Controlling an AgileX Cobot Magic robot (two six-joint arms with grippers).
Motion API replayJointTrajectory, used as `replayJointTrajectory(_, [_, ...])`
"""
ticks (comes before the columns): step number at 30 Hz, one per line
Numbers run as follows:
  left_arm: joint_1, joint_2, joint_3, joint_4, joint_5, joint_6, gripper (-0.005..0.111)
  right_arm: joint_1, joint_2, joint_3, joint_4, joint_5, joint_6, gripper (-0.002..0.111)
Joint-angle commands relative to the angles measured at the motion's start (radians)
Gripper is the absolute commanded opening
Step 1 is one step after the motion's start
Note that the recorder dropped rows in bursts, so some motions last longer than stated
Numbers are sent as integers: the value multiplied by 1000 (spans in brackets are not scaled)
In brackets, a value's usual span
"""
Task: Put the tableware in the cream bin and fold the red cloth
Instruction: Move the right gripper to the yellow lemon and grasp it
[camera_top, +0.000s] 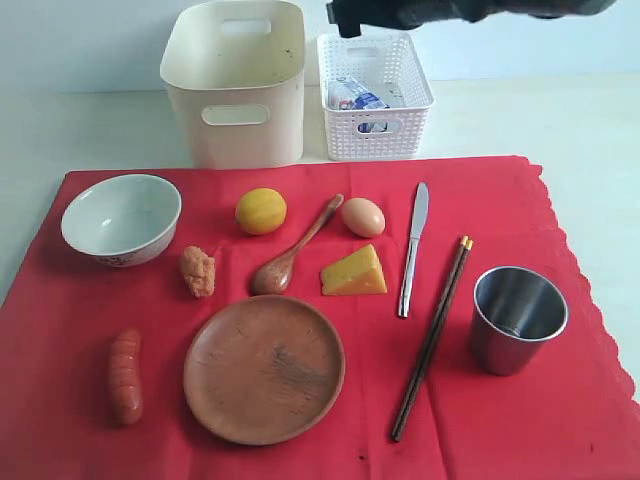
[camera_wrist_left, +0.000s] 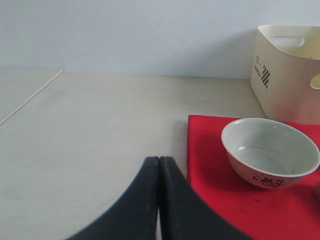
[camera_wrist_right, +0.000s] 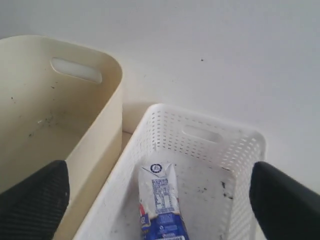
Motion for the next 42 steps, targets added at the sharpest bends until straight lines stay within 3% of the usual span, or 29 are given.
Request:
replayJointTrajectory(1, [3, -5, 1, -4, -8, -8, 1, 3, -145, -5, -44, 223, -5, 92])
replayJointTrajectory(12, [3, -5, 1, -4, -8, -8, 1, 3, -383, -1, -5, 692, -57, 92])
replayJointTrajectory(16, [3, -5, 1, -4, -8, -8, 1, 3, -393, 69, 205, 715, -221, 92])
replayJointTrajectory(19, [3, -5, 1, -4, -8, -8, 1, 14, -393, 178, 462, 725, -515, 92])
replayJointTrajectory(24, [3, -5, 1, -4, -8, -8, 1, 43, -393, 339, 681, 681, -859, 92])
replayJointTrajectory(30, [3, -5, 1, -4, -8, -8, 1, 63, -364, 440, 712, 478, -983, 92])
replayJointTrajectory(36, [3, -5, 1, -4, -8, -8, 1, 86, -263, 443, 853, 447, -1200, 92])
replayJointTrajectory(42, [3, -5, 1, -4, -8, -8, 1, 152, -136, 443, 914, 263, -1357, 92])
